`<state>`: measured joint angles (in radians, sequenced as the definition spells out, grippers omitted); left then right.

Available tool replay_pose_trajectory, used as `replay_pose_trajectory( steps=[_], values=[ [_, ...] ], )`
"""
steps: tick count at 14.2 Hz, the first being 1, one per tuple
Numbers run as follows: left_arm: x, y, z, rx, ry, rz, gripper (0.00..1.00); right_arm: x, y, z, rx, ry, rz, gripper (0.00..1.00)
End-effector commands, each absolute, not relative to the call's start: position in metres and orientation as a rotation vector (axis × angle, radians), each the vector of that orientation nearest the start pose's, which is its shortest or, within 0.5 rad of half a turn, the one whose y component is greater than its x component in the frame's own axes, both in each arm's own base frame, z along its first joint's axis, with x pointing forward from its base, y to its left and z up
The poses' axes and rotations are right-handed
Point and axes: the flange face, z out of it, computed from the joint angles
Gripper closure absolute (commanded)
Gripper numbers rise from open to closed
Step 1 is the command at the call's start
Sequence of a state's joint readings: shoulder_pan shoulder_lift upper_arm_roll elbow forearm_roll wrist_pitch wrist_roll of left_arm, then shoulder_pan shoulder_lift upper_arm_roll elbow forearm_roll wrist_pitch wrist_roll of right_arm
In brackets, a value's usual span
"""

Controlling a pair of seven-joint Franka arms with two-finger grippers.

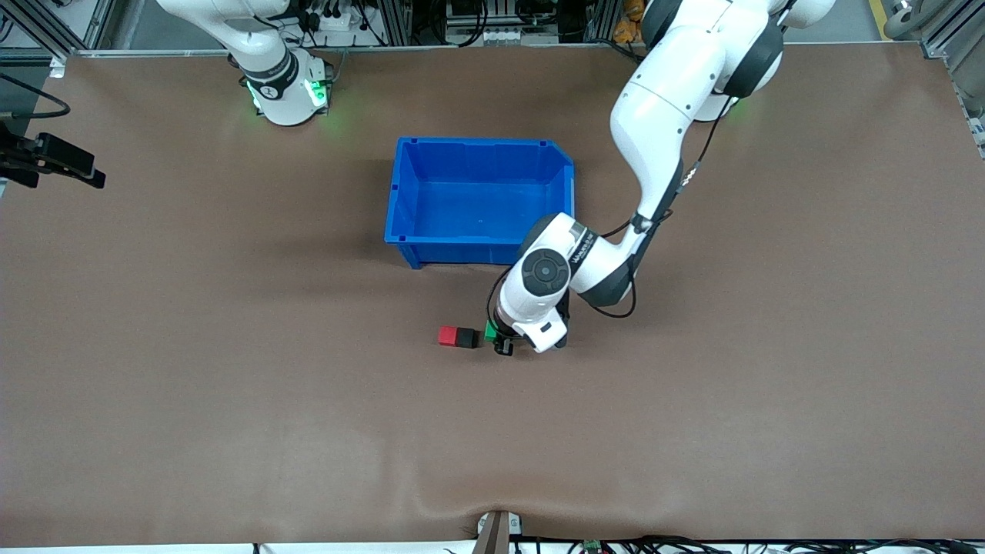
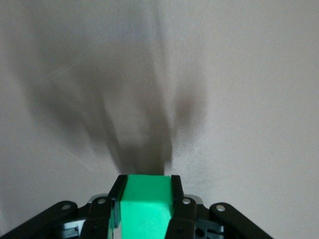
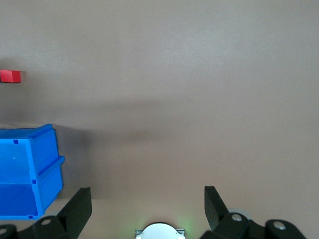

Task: Attach green and red cubes to black cube
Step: 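Carry the green cube with the left gripper toward the black cube, then lower the green cube against the black cube and open the left gripper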

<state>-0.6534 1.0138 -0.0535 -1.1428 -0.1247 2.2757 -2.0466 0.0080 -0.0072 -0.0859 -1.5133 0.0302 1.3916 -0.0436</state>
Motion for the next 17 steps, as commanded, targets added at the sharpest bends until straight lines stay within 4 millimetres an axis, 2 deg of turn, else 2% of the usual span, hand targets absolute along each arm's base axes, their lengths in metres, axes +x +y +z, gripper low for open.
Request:
replay_pose_trajectory(
  steps=[1,6,10,12,17],
  values=[
    [0.603,-0.504,0.191,-2.458,-2.219,0.185,1.0,0.525,-0.026,0.643,-3.117,0.031,0.159,0.0],
    [0.601,-0.51,0.177,-2.438,-2.293,0.183,1.0,0.532,-0.03,0.642,-3.118,0.036,0.123,0.0],
    [0.604,-0.512,0.181,-2.436,-2.352,0.175,1.0,0.538,-0.032,0.641,-3.123,0.044,0.078,0.0],
    [0.603,-0.513,0.176,-2.434,-2.362,0.178,1.0,0.542,-0.031,0.642,-3.116,0.041,0.037,0.0],
    [0.603,-0.511,0.175,-2.429,-2.366,0.177,1.0,0.545,-0.03,0.639,-3.115,0.062,0.034,0.0]
  ],
)
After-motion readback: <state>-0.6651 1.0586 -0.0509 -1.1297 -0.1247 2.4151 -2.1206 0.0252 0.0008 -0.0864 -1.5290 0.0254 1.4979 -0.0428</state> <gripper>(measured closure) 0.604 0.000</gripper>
